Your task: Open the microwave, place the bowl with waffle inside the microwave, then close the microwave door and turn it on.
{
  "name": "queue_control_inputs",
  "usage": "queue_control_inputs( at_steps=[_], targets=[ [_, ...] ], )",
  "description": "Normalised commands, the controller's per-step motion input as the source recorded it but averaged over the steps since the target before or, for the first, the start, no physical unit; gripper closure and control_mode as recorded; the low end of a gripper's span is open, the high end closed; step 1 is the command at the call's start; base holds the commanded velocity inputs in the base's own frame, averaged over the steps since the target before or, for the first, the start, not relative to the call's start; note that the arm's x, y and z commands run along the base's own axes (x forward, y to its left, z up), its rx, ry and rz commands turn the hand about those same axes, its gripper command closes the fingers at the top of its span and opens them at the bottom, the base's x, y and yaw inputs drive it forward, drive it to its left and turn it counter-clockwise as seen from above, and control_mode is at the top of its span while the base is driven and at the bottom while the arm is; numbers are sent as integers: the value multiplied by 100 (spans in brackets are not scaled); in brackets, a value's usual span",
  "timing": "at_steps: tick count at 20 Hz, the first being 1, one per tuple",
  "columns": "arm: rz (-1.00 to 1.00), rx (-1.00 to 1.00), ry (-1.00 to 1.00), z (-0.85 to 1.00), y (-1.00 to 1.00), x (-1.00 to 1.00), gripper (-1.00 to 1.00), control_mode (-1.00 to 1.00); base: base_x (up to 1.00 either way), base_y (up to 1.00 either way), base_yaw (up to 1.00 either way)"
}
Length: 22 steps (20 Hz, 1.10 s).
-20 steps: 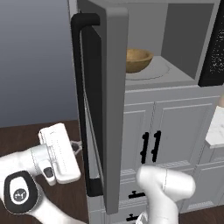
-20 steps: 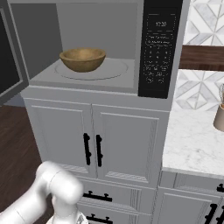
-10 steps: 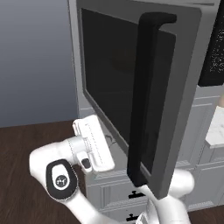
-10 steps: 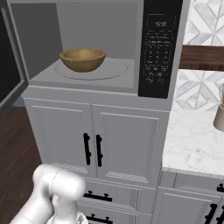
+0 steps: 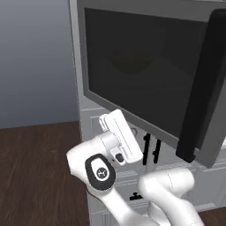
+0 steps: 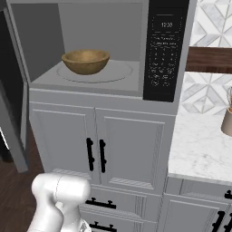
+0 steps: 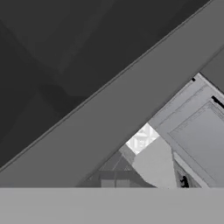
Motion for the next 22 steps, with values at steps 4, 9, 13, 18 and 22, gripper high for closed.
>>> queue_control_inputs(
  at_steps=[4,9,13,18,22],
  targets=[
    [5,-20,-18,100,-15,16,100,-100,0,0,0],
    [4,-26,-13,100,2,1,100,-100,0,0,0],
    [1,-23,49,100,2,-4,100,-100,0,0,0],
    [4,-33,79,92,-5,0,100,-100,0,0,0],
    [20,-38,90,42,0,0,100,-100,0,0,0]
  ],
)
